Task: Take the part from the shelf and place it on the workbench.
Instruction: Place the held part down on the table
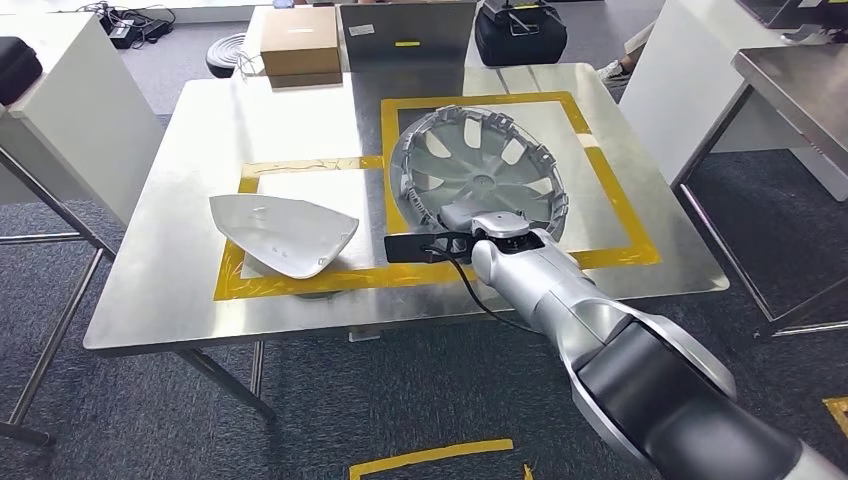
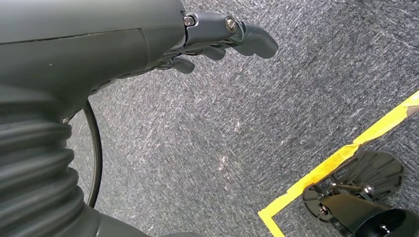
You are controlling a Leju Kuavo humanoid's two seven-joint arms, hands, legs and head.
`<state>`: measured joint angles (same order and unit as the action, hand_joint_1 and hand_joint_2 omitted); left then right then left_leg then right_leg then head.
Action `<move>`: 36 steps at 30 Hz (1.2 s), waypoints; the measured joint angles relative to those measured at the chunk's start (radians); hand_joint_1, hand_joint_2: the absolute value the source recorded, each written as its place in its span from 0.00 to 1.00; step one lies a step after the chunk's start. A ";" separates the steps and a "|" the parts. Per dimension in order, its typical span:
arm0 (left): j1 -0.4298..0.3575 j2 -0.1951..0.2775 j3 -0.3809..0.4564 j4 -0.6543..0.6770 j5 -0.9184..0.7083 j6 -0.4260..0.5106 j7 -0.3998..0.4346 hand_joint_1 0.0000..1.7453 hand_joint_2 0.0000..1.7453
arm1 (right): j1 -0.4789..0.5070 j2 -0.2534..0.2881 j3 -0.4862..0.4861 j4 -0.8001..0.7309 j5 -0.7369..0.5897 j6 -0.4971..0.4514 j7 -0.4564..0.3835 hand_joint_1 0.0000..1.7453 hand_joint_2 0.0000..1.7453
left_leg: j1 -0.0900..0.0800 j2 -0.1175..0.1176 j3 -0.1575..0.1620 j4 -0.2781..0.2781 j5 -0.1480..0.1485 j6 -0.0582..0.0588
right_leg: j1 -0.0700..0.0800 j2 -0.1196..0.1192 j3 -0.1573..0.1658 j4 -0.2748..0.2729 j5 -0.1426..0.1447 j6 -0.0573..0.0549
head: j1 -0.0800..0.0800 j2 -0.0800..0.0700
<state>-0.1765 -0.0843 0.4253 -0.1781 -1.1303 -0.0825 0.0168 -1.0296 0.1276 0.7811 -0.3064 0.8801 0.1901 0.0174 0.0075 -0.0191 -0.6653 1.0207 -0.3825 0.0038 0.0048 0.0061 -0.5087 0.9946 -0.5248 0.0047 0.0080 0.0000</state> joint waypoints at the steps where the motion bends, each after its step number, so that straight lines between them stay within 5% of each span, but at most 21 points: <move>1: 0.000 0.000 0.000 0.000 0.000 0.000 0.000 0.00 1.00 | 0.001 0.001 0.000 0.001 0.000 0.000 0.000 1.00 1.00 | 0.000 0.000 0.000 0.000 0.000 0.000 | 0.000 0.000 0.000 0.000 0.000 0.000 | 0.000 0.000; 9: 0.000 0.000 0.000 0.000 0.000 0.000 0.000 0.00 1.00 | 0.002 0.003 0.000 0.002 0.000 0.002 0.000 1.00 1.00 | 0.000 0.000 0.000 0.000 0.000 0.000 | 0.000 0.000 0.000 0.000 0.000 0.000 | 0.000 0.000; 13: 0.000 0.000 0.000 0.000 -0.001 -0.001 0.004 0.00 1.00 | 0.002 0.003 0.001 0.004 0.003 0.005 0.000 0.00 0.00 | 0.000 0.000 0.000 0.000 0.000 0.000 | 0.000 0.000 0.000 0.000 0.000 0.000 | 0.000 0.000; 16: -0.001 0.000 0.000 0.000 -0.005 -0.004 0.015 0.00 1.00 | 0.001 0.003 0.001 0.006 0.004 0.004 0.002 0.00 0.00 | 0.000 0.001 0.001 0.000 0.000 0.000 | 0.000 0.000 0.000 0.000 0.000 0.000 | 0.000 0.000; 20: -0.002 0.000 0.000 0.000 -0.004 -0.004 0.020 0.00 0.00 | -0.001 0.003 0.001 0.006 0.005 0.004 0.007 0.00 0.00 | 0.000 0.001 0.002 0.000 0.000 0.000 | 0.000 0.000 0.000 0.000 0.000 0.000 | 0.000 0.000; 36: -0.002 0.000 0.007 0.000 0.004 -0.004 0.022 0.00 0.00 | -0.004 -0.003 0.001 0.016 0.003 -0.002 0.038 0.00 0.00 | 0.000 0.002 0.005 0.000 0.000 0.000 | 0.000 0.000 0.003 0.000 0.000 0.000 | 0.000 0.000</move>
<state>-0.1788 -0.0843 0.4327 -0.1781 -1.1267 -0.0866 0.0389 -1.0338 0.1250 0.7816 -0.2906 0.8831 0.1881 0.0549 0.0079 -0.0174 -0.6608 1.0207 -0.3826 0.0036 0.0047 0.0065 -0.5055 0.9945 -0.5248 0.0042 0.0080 0.0000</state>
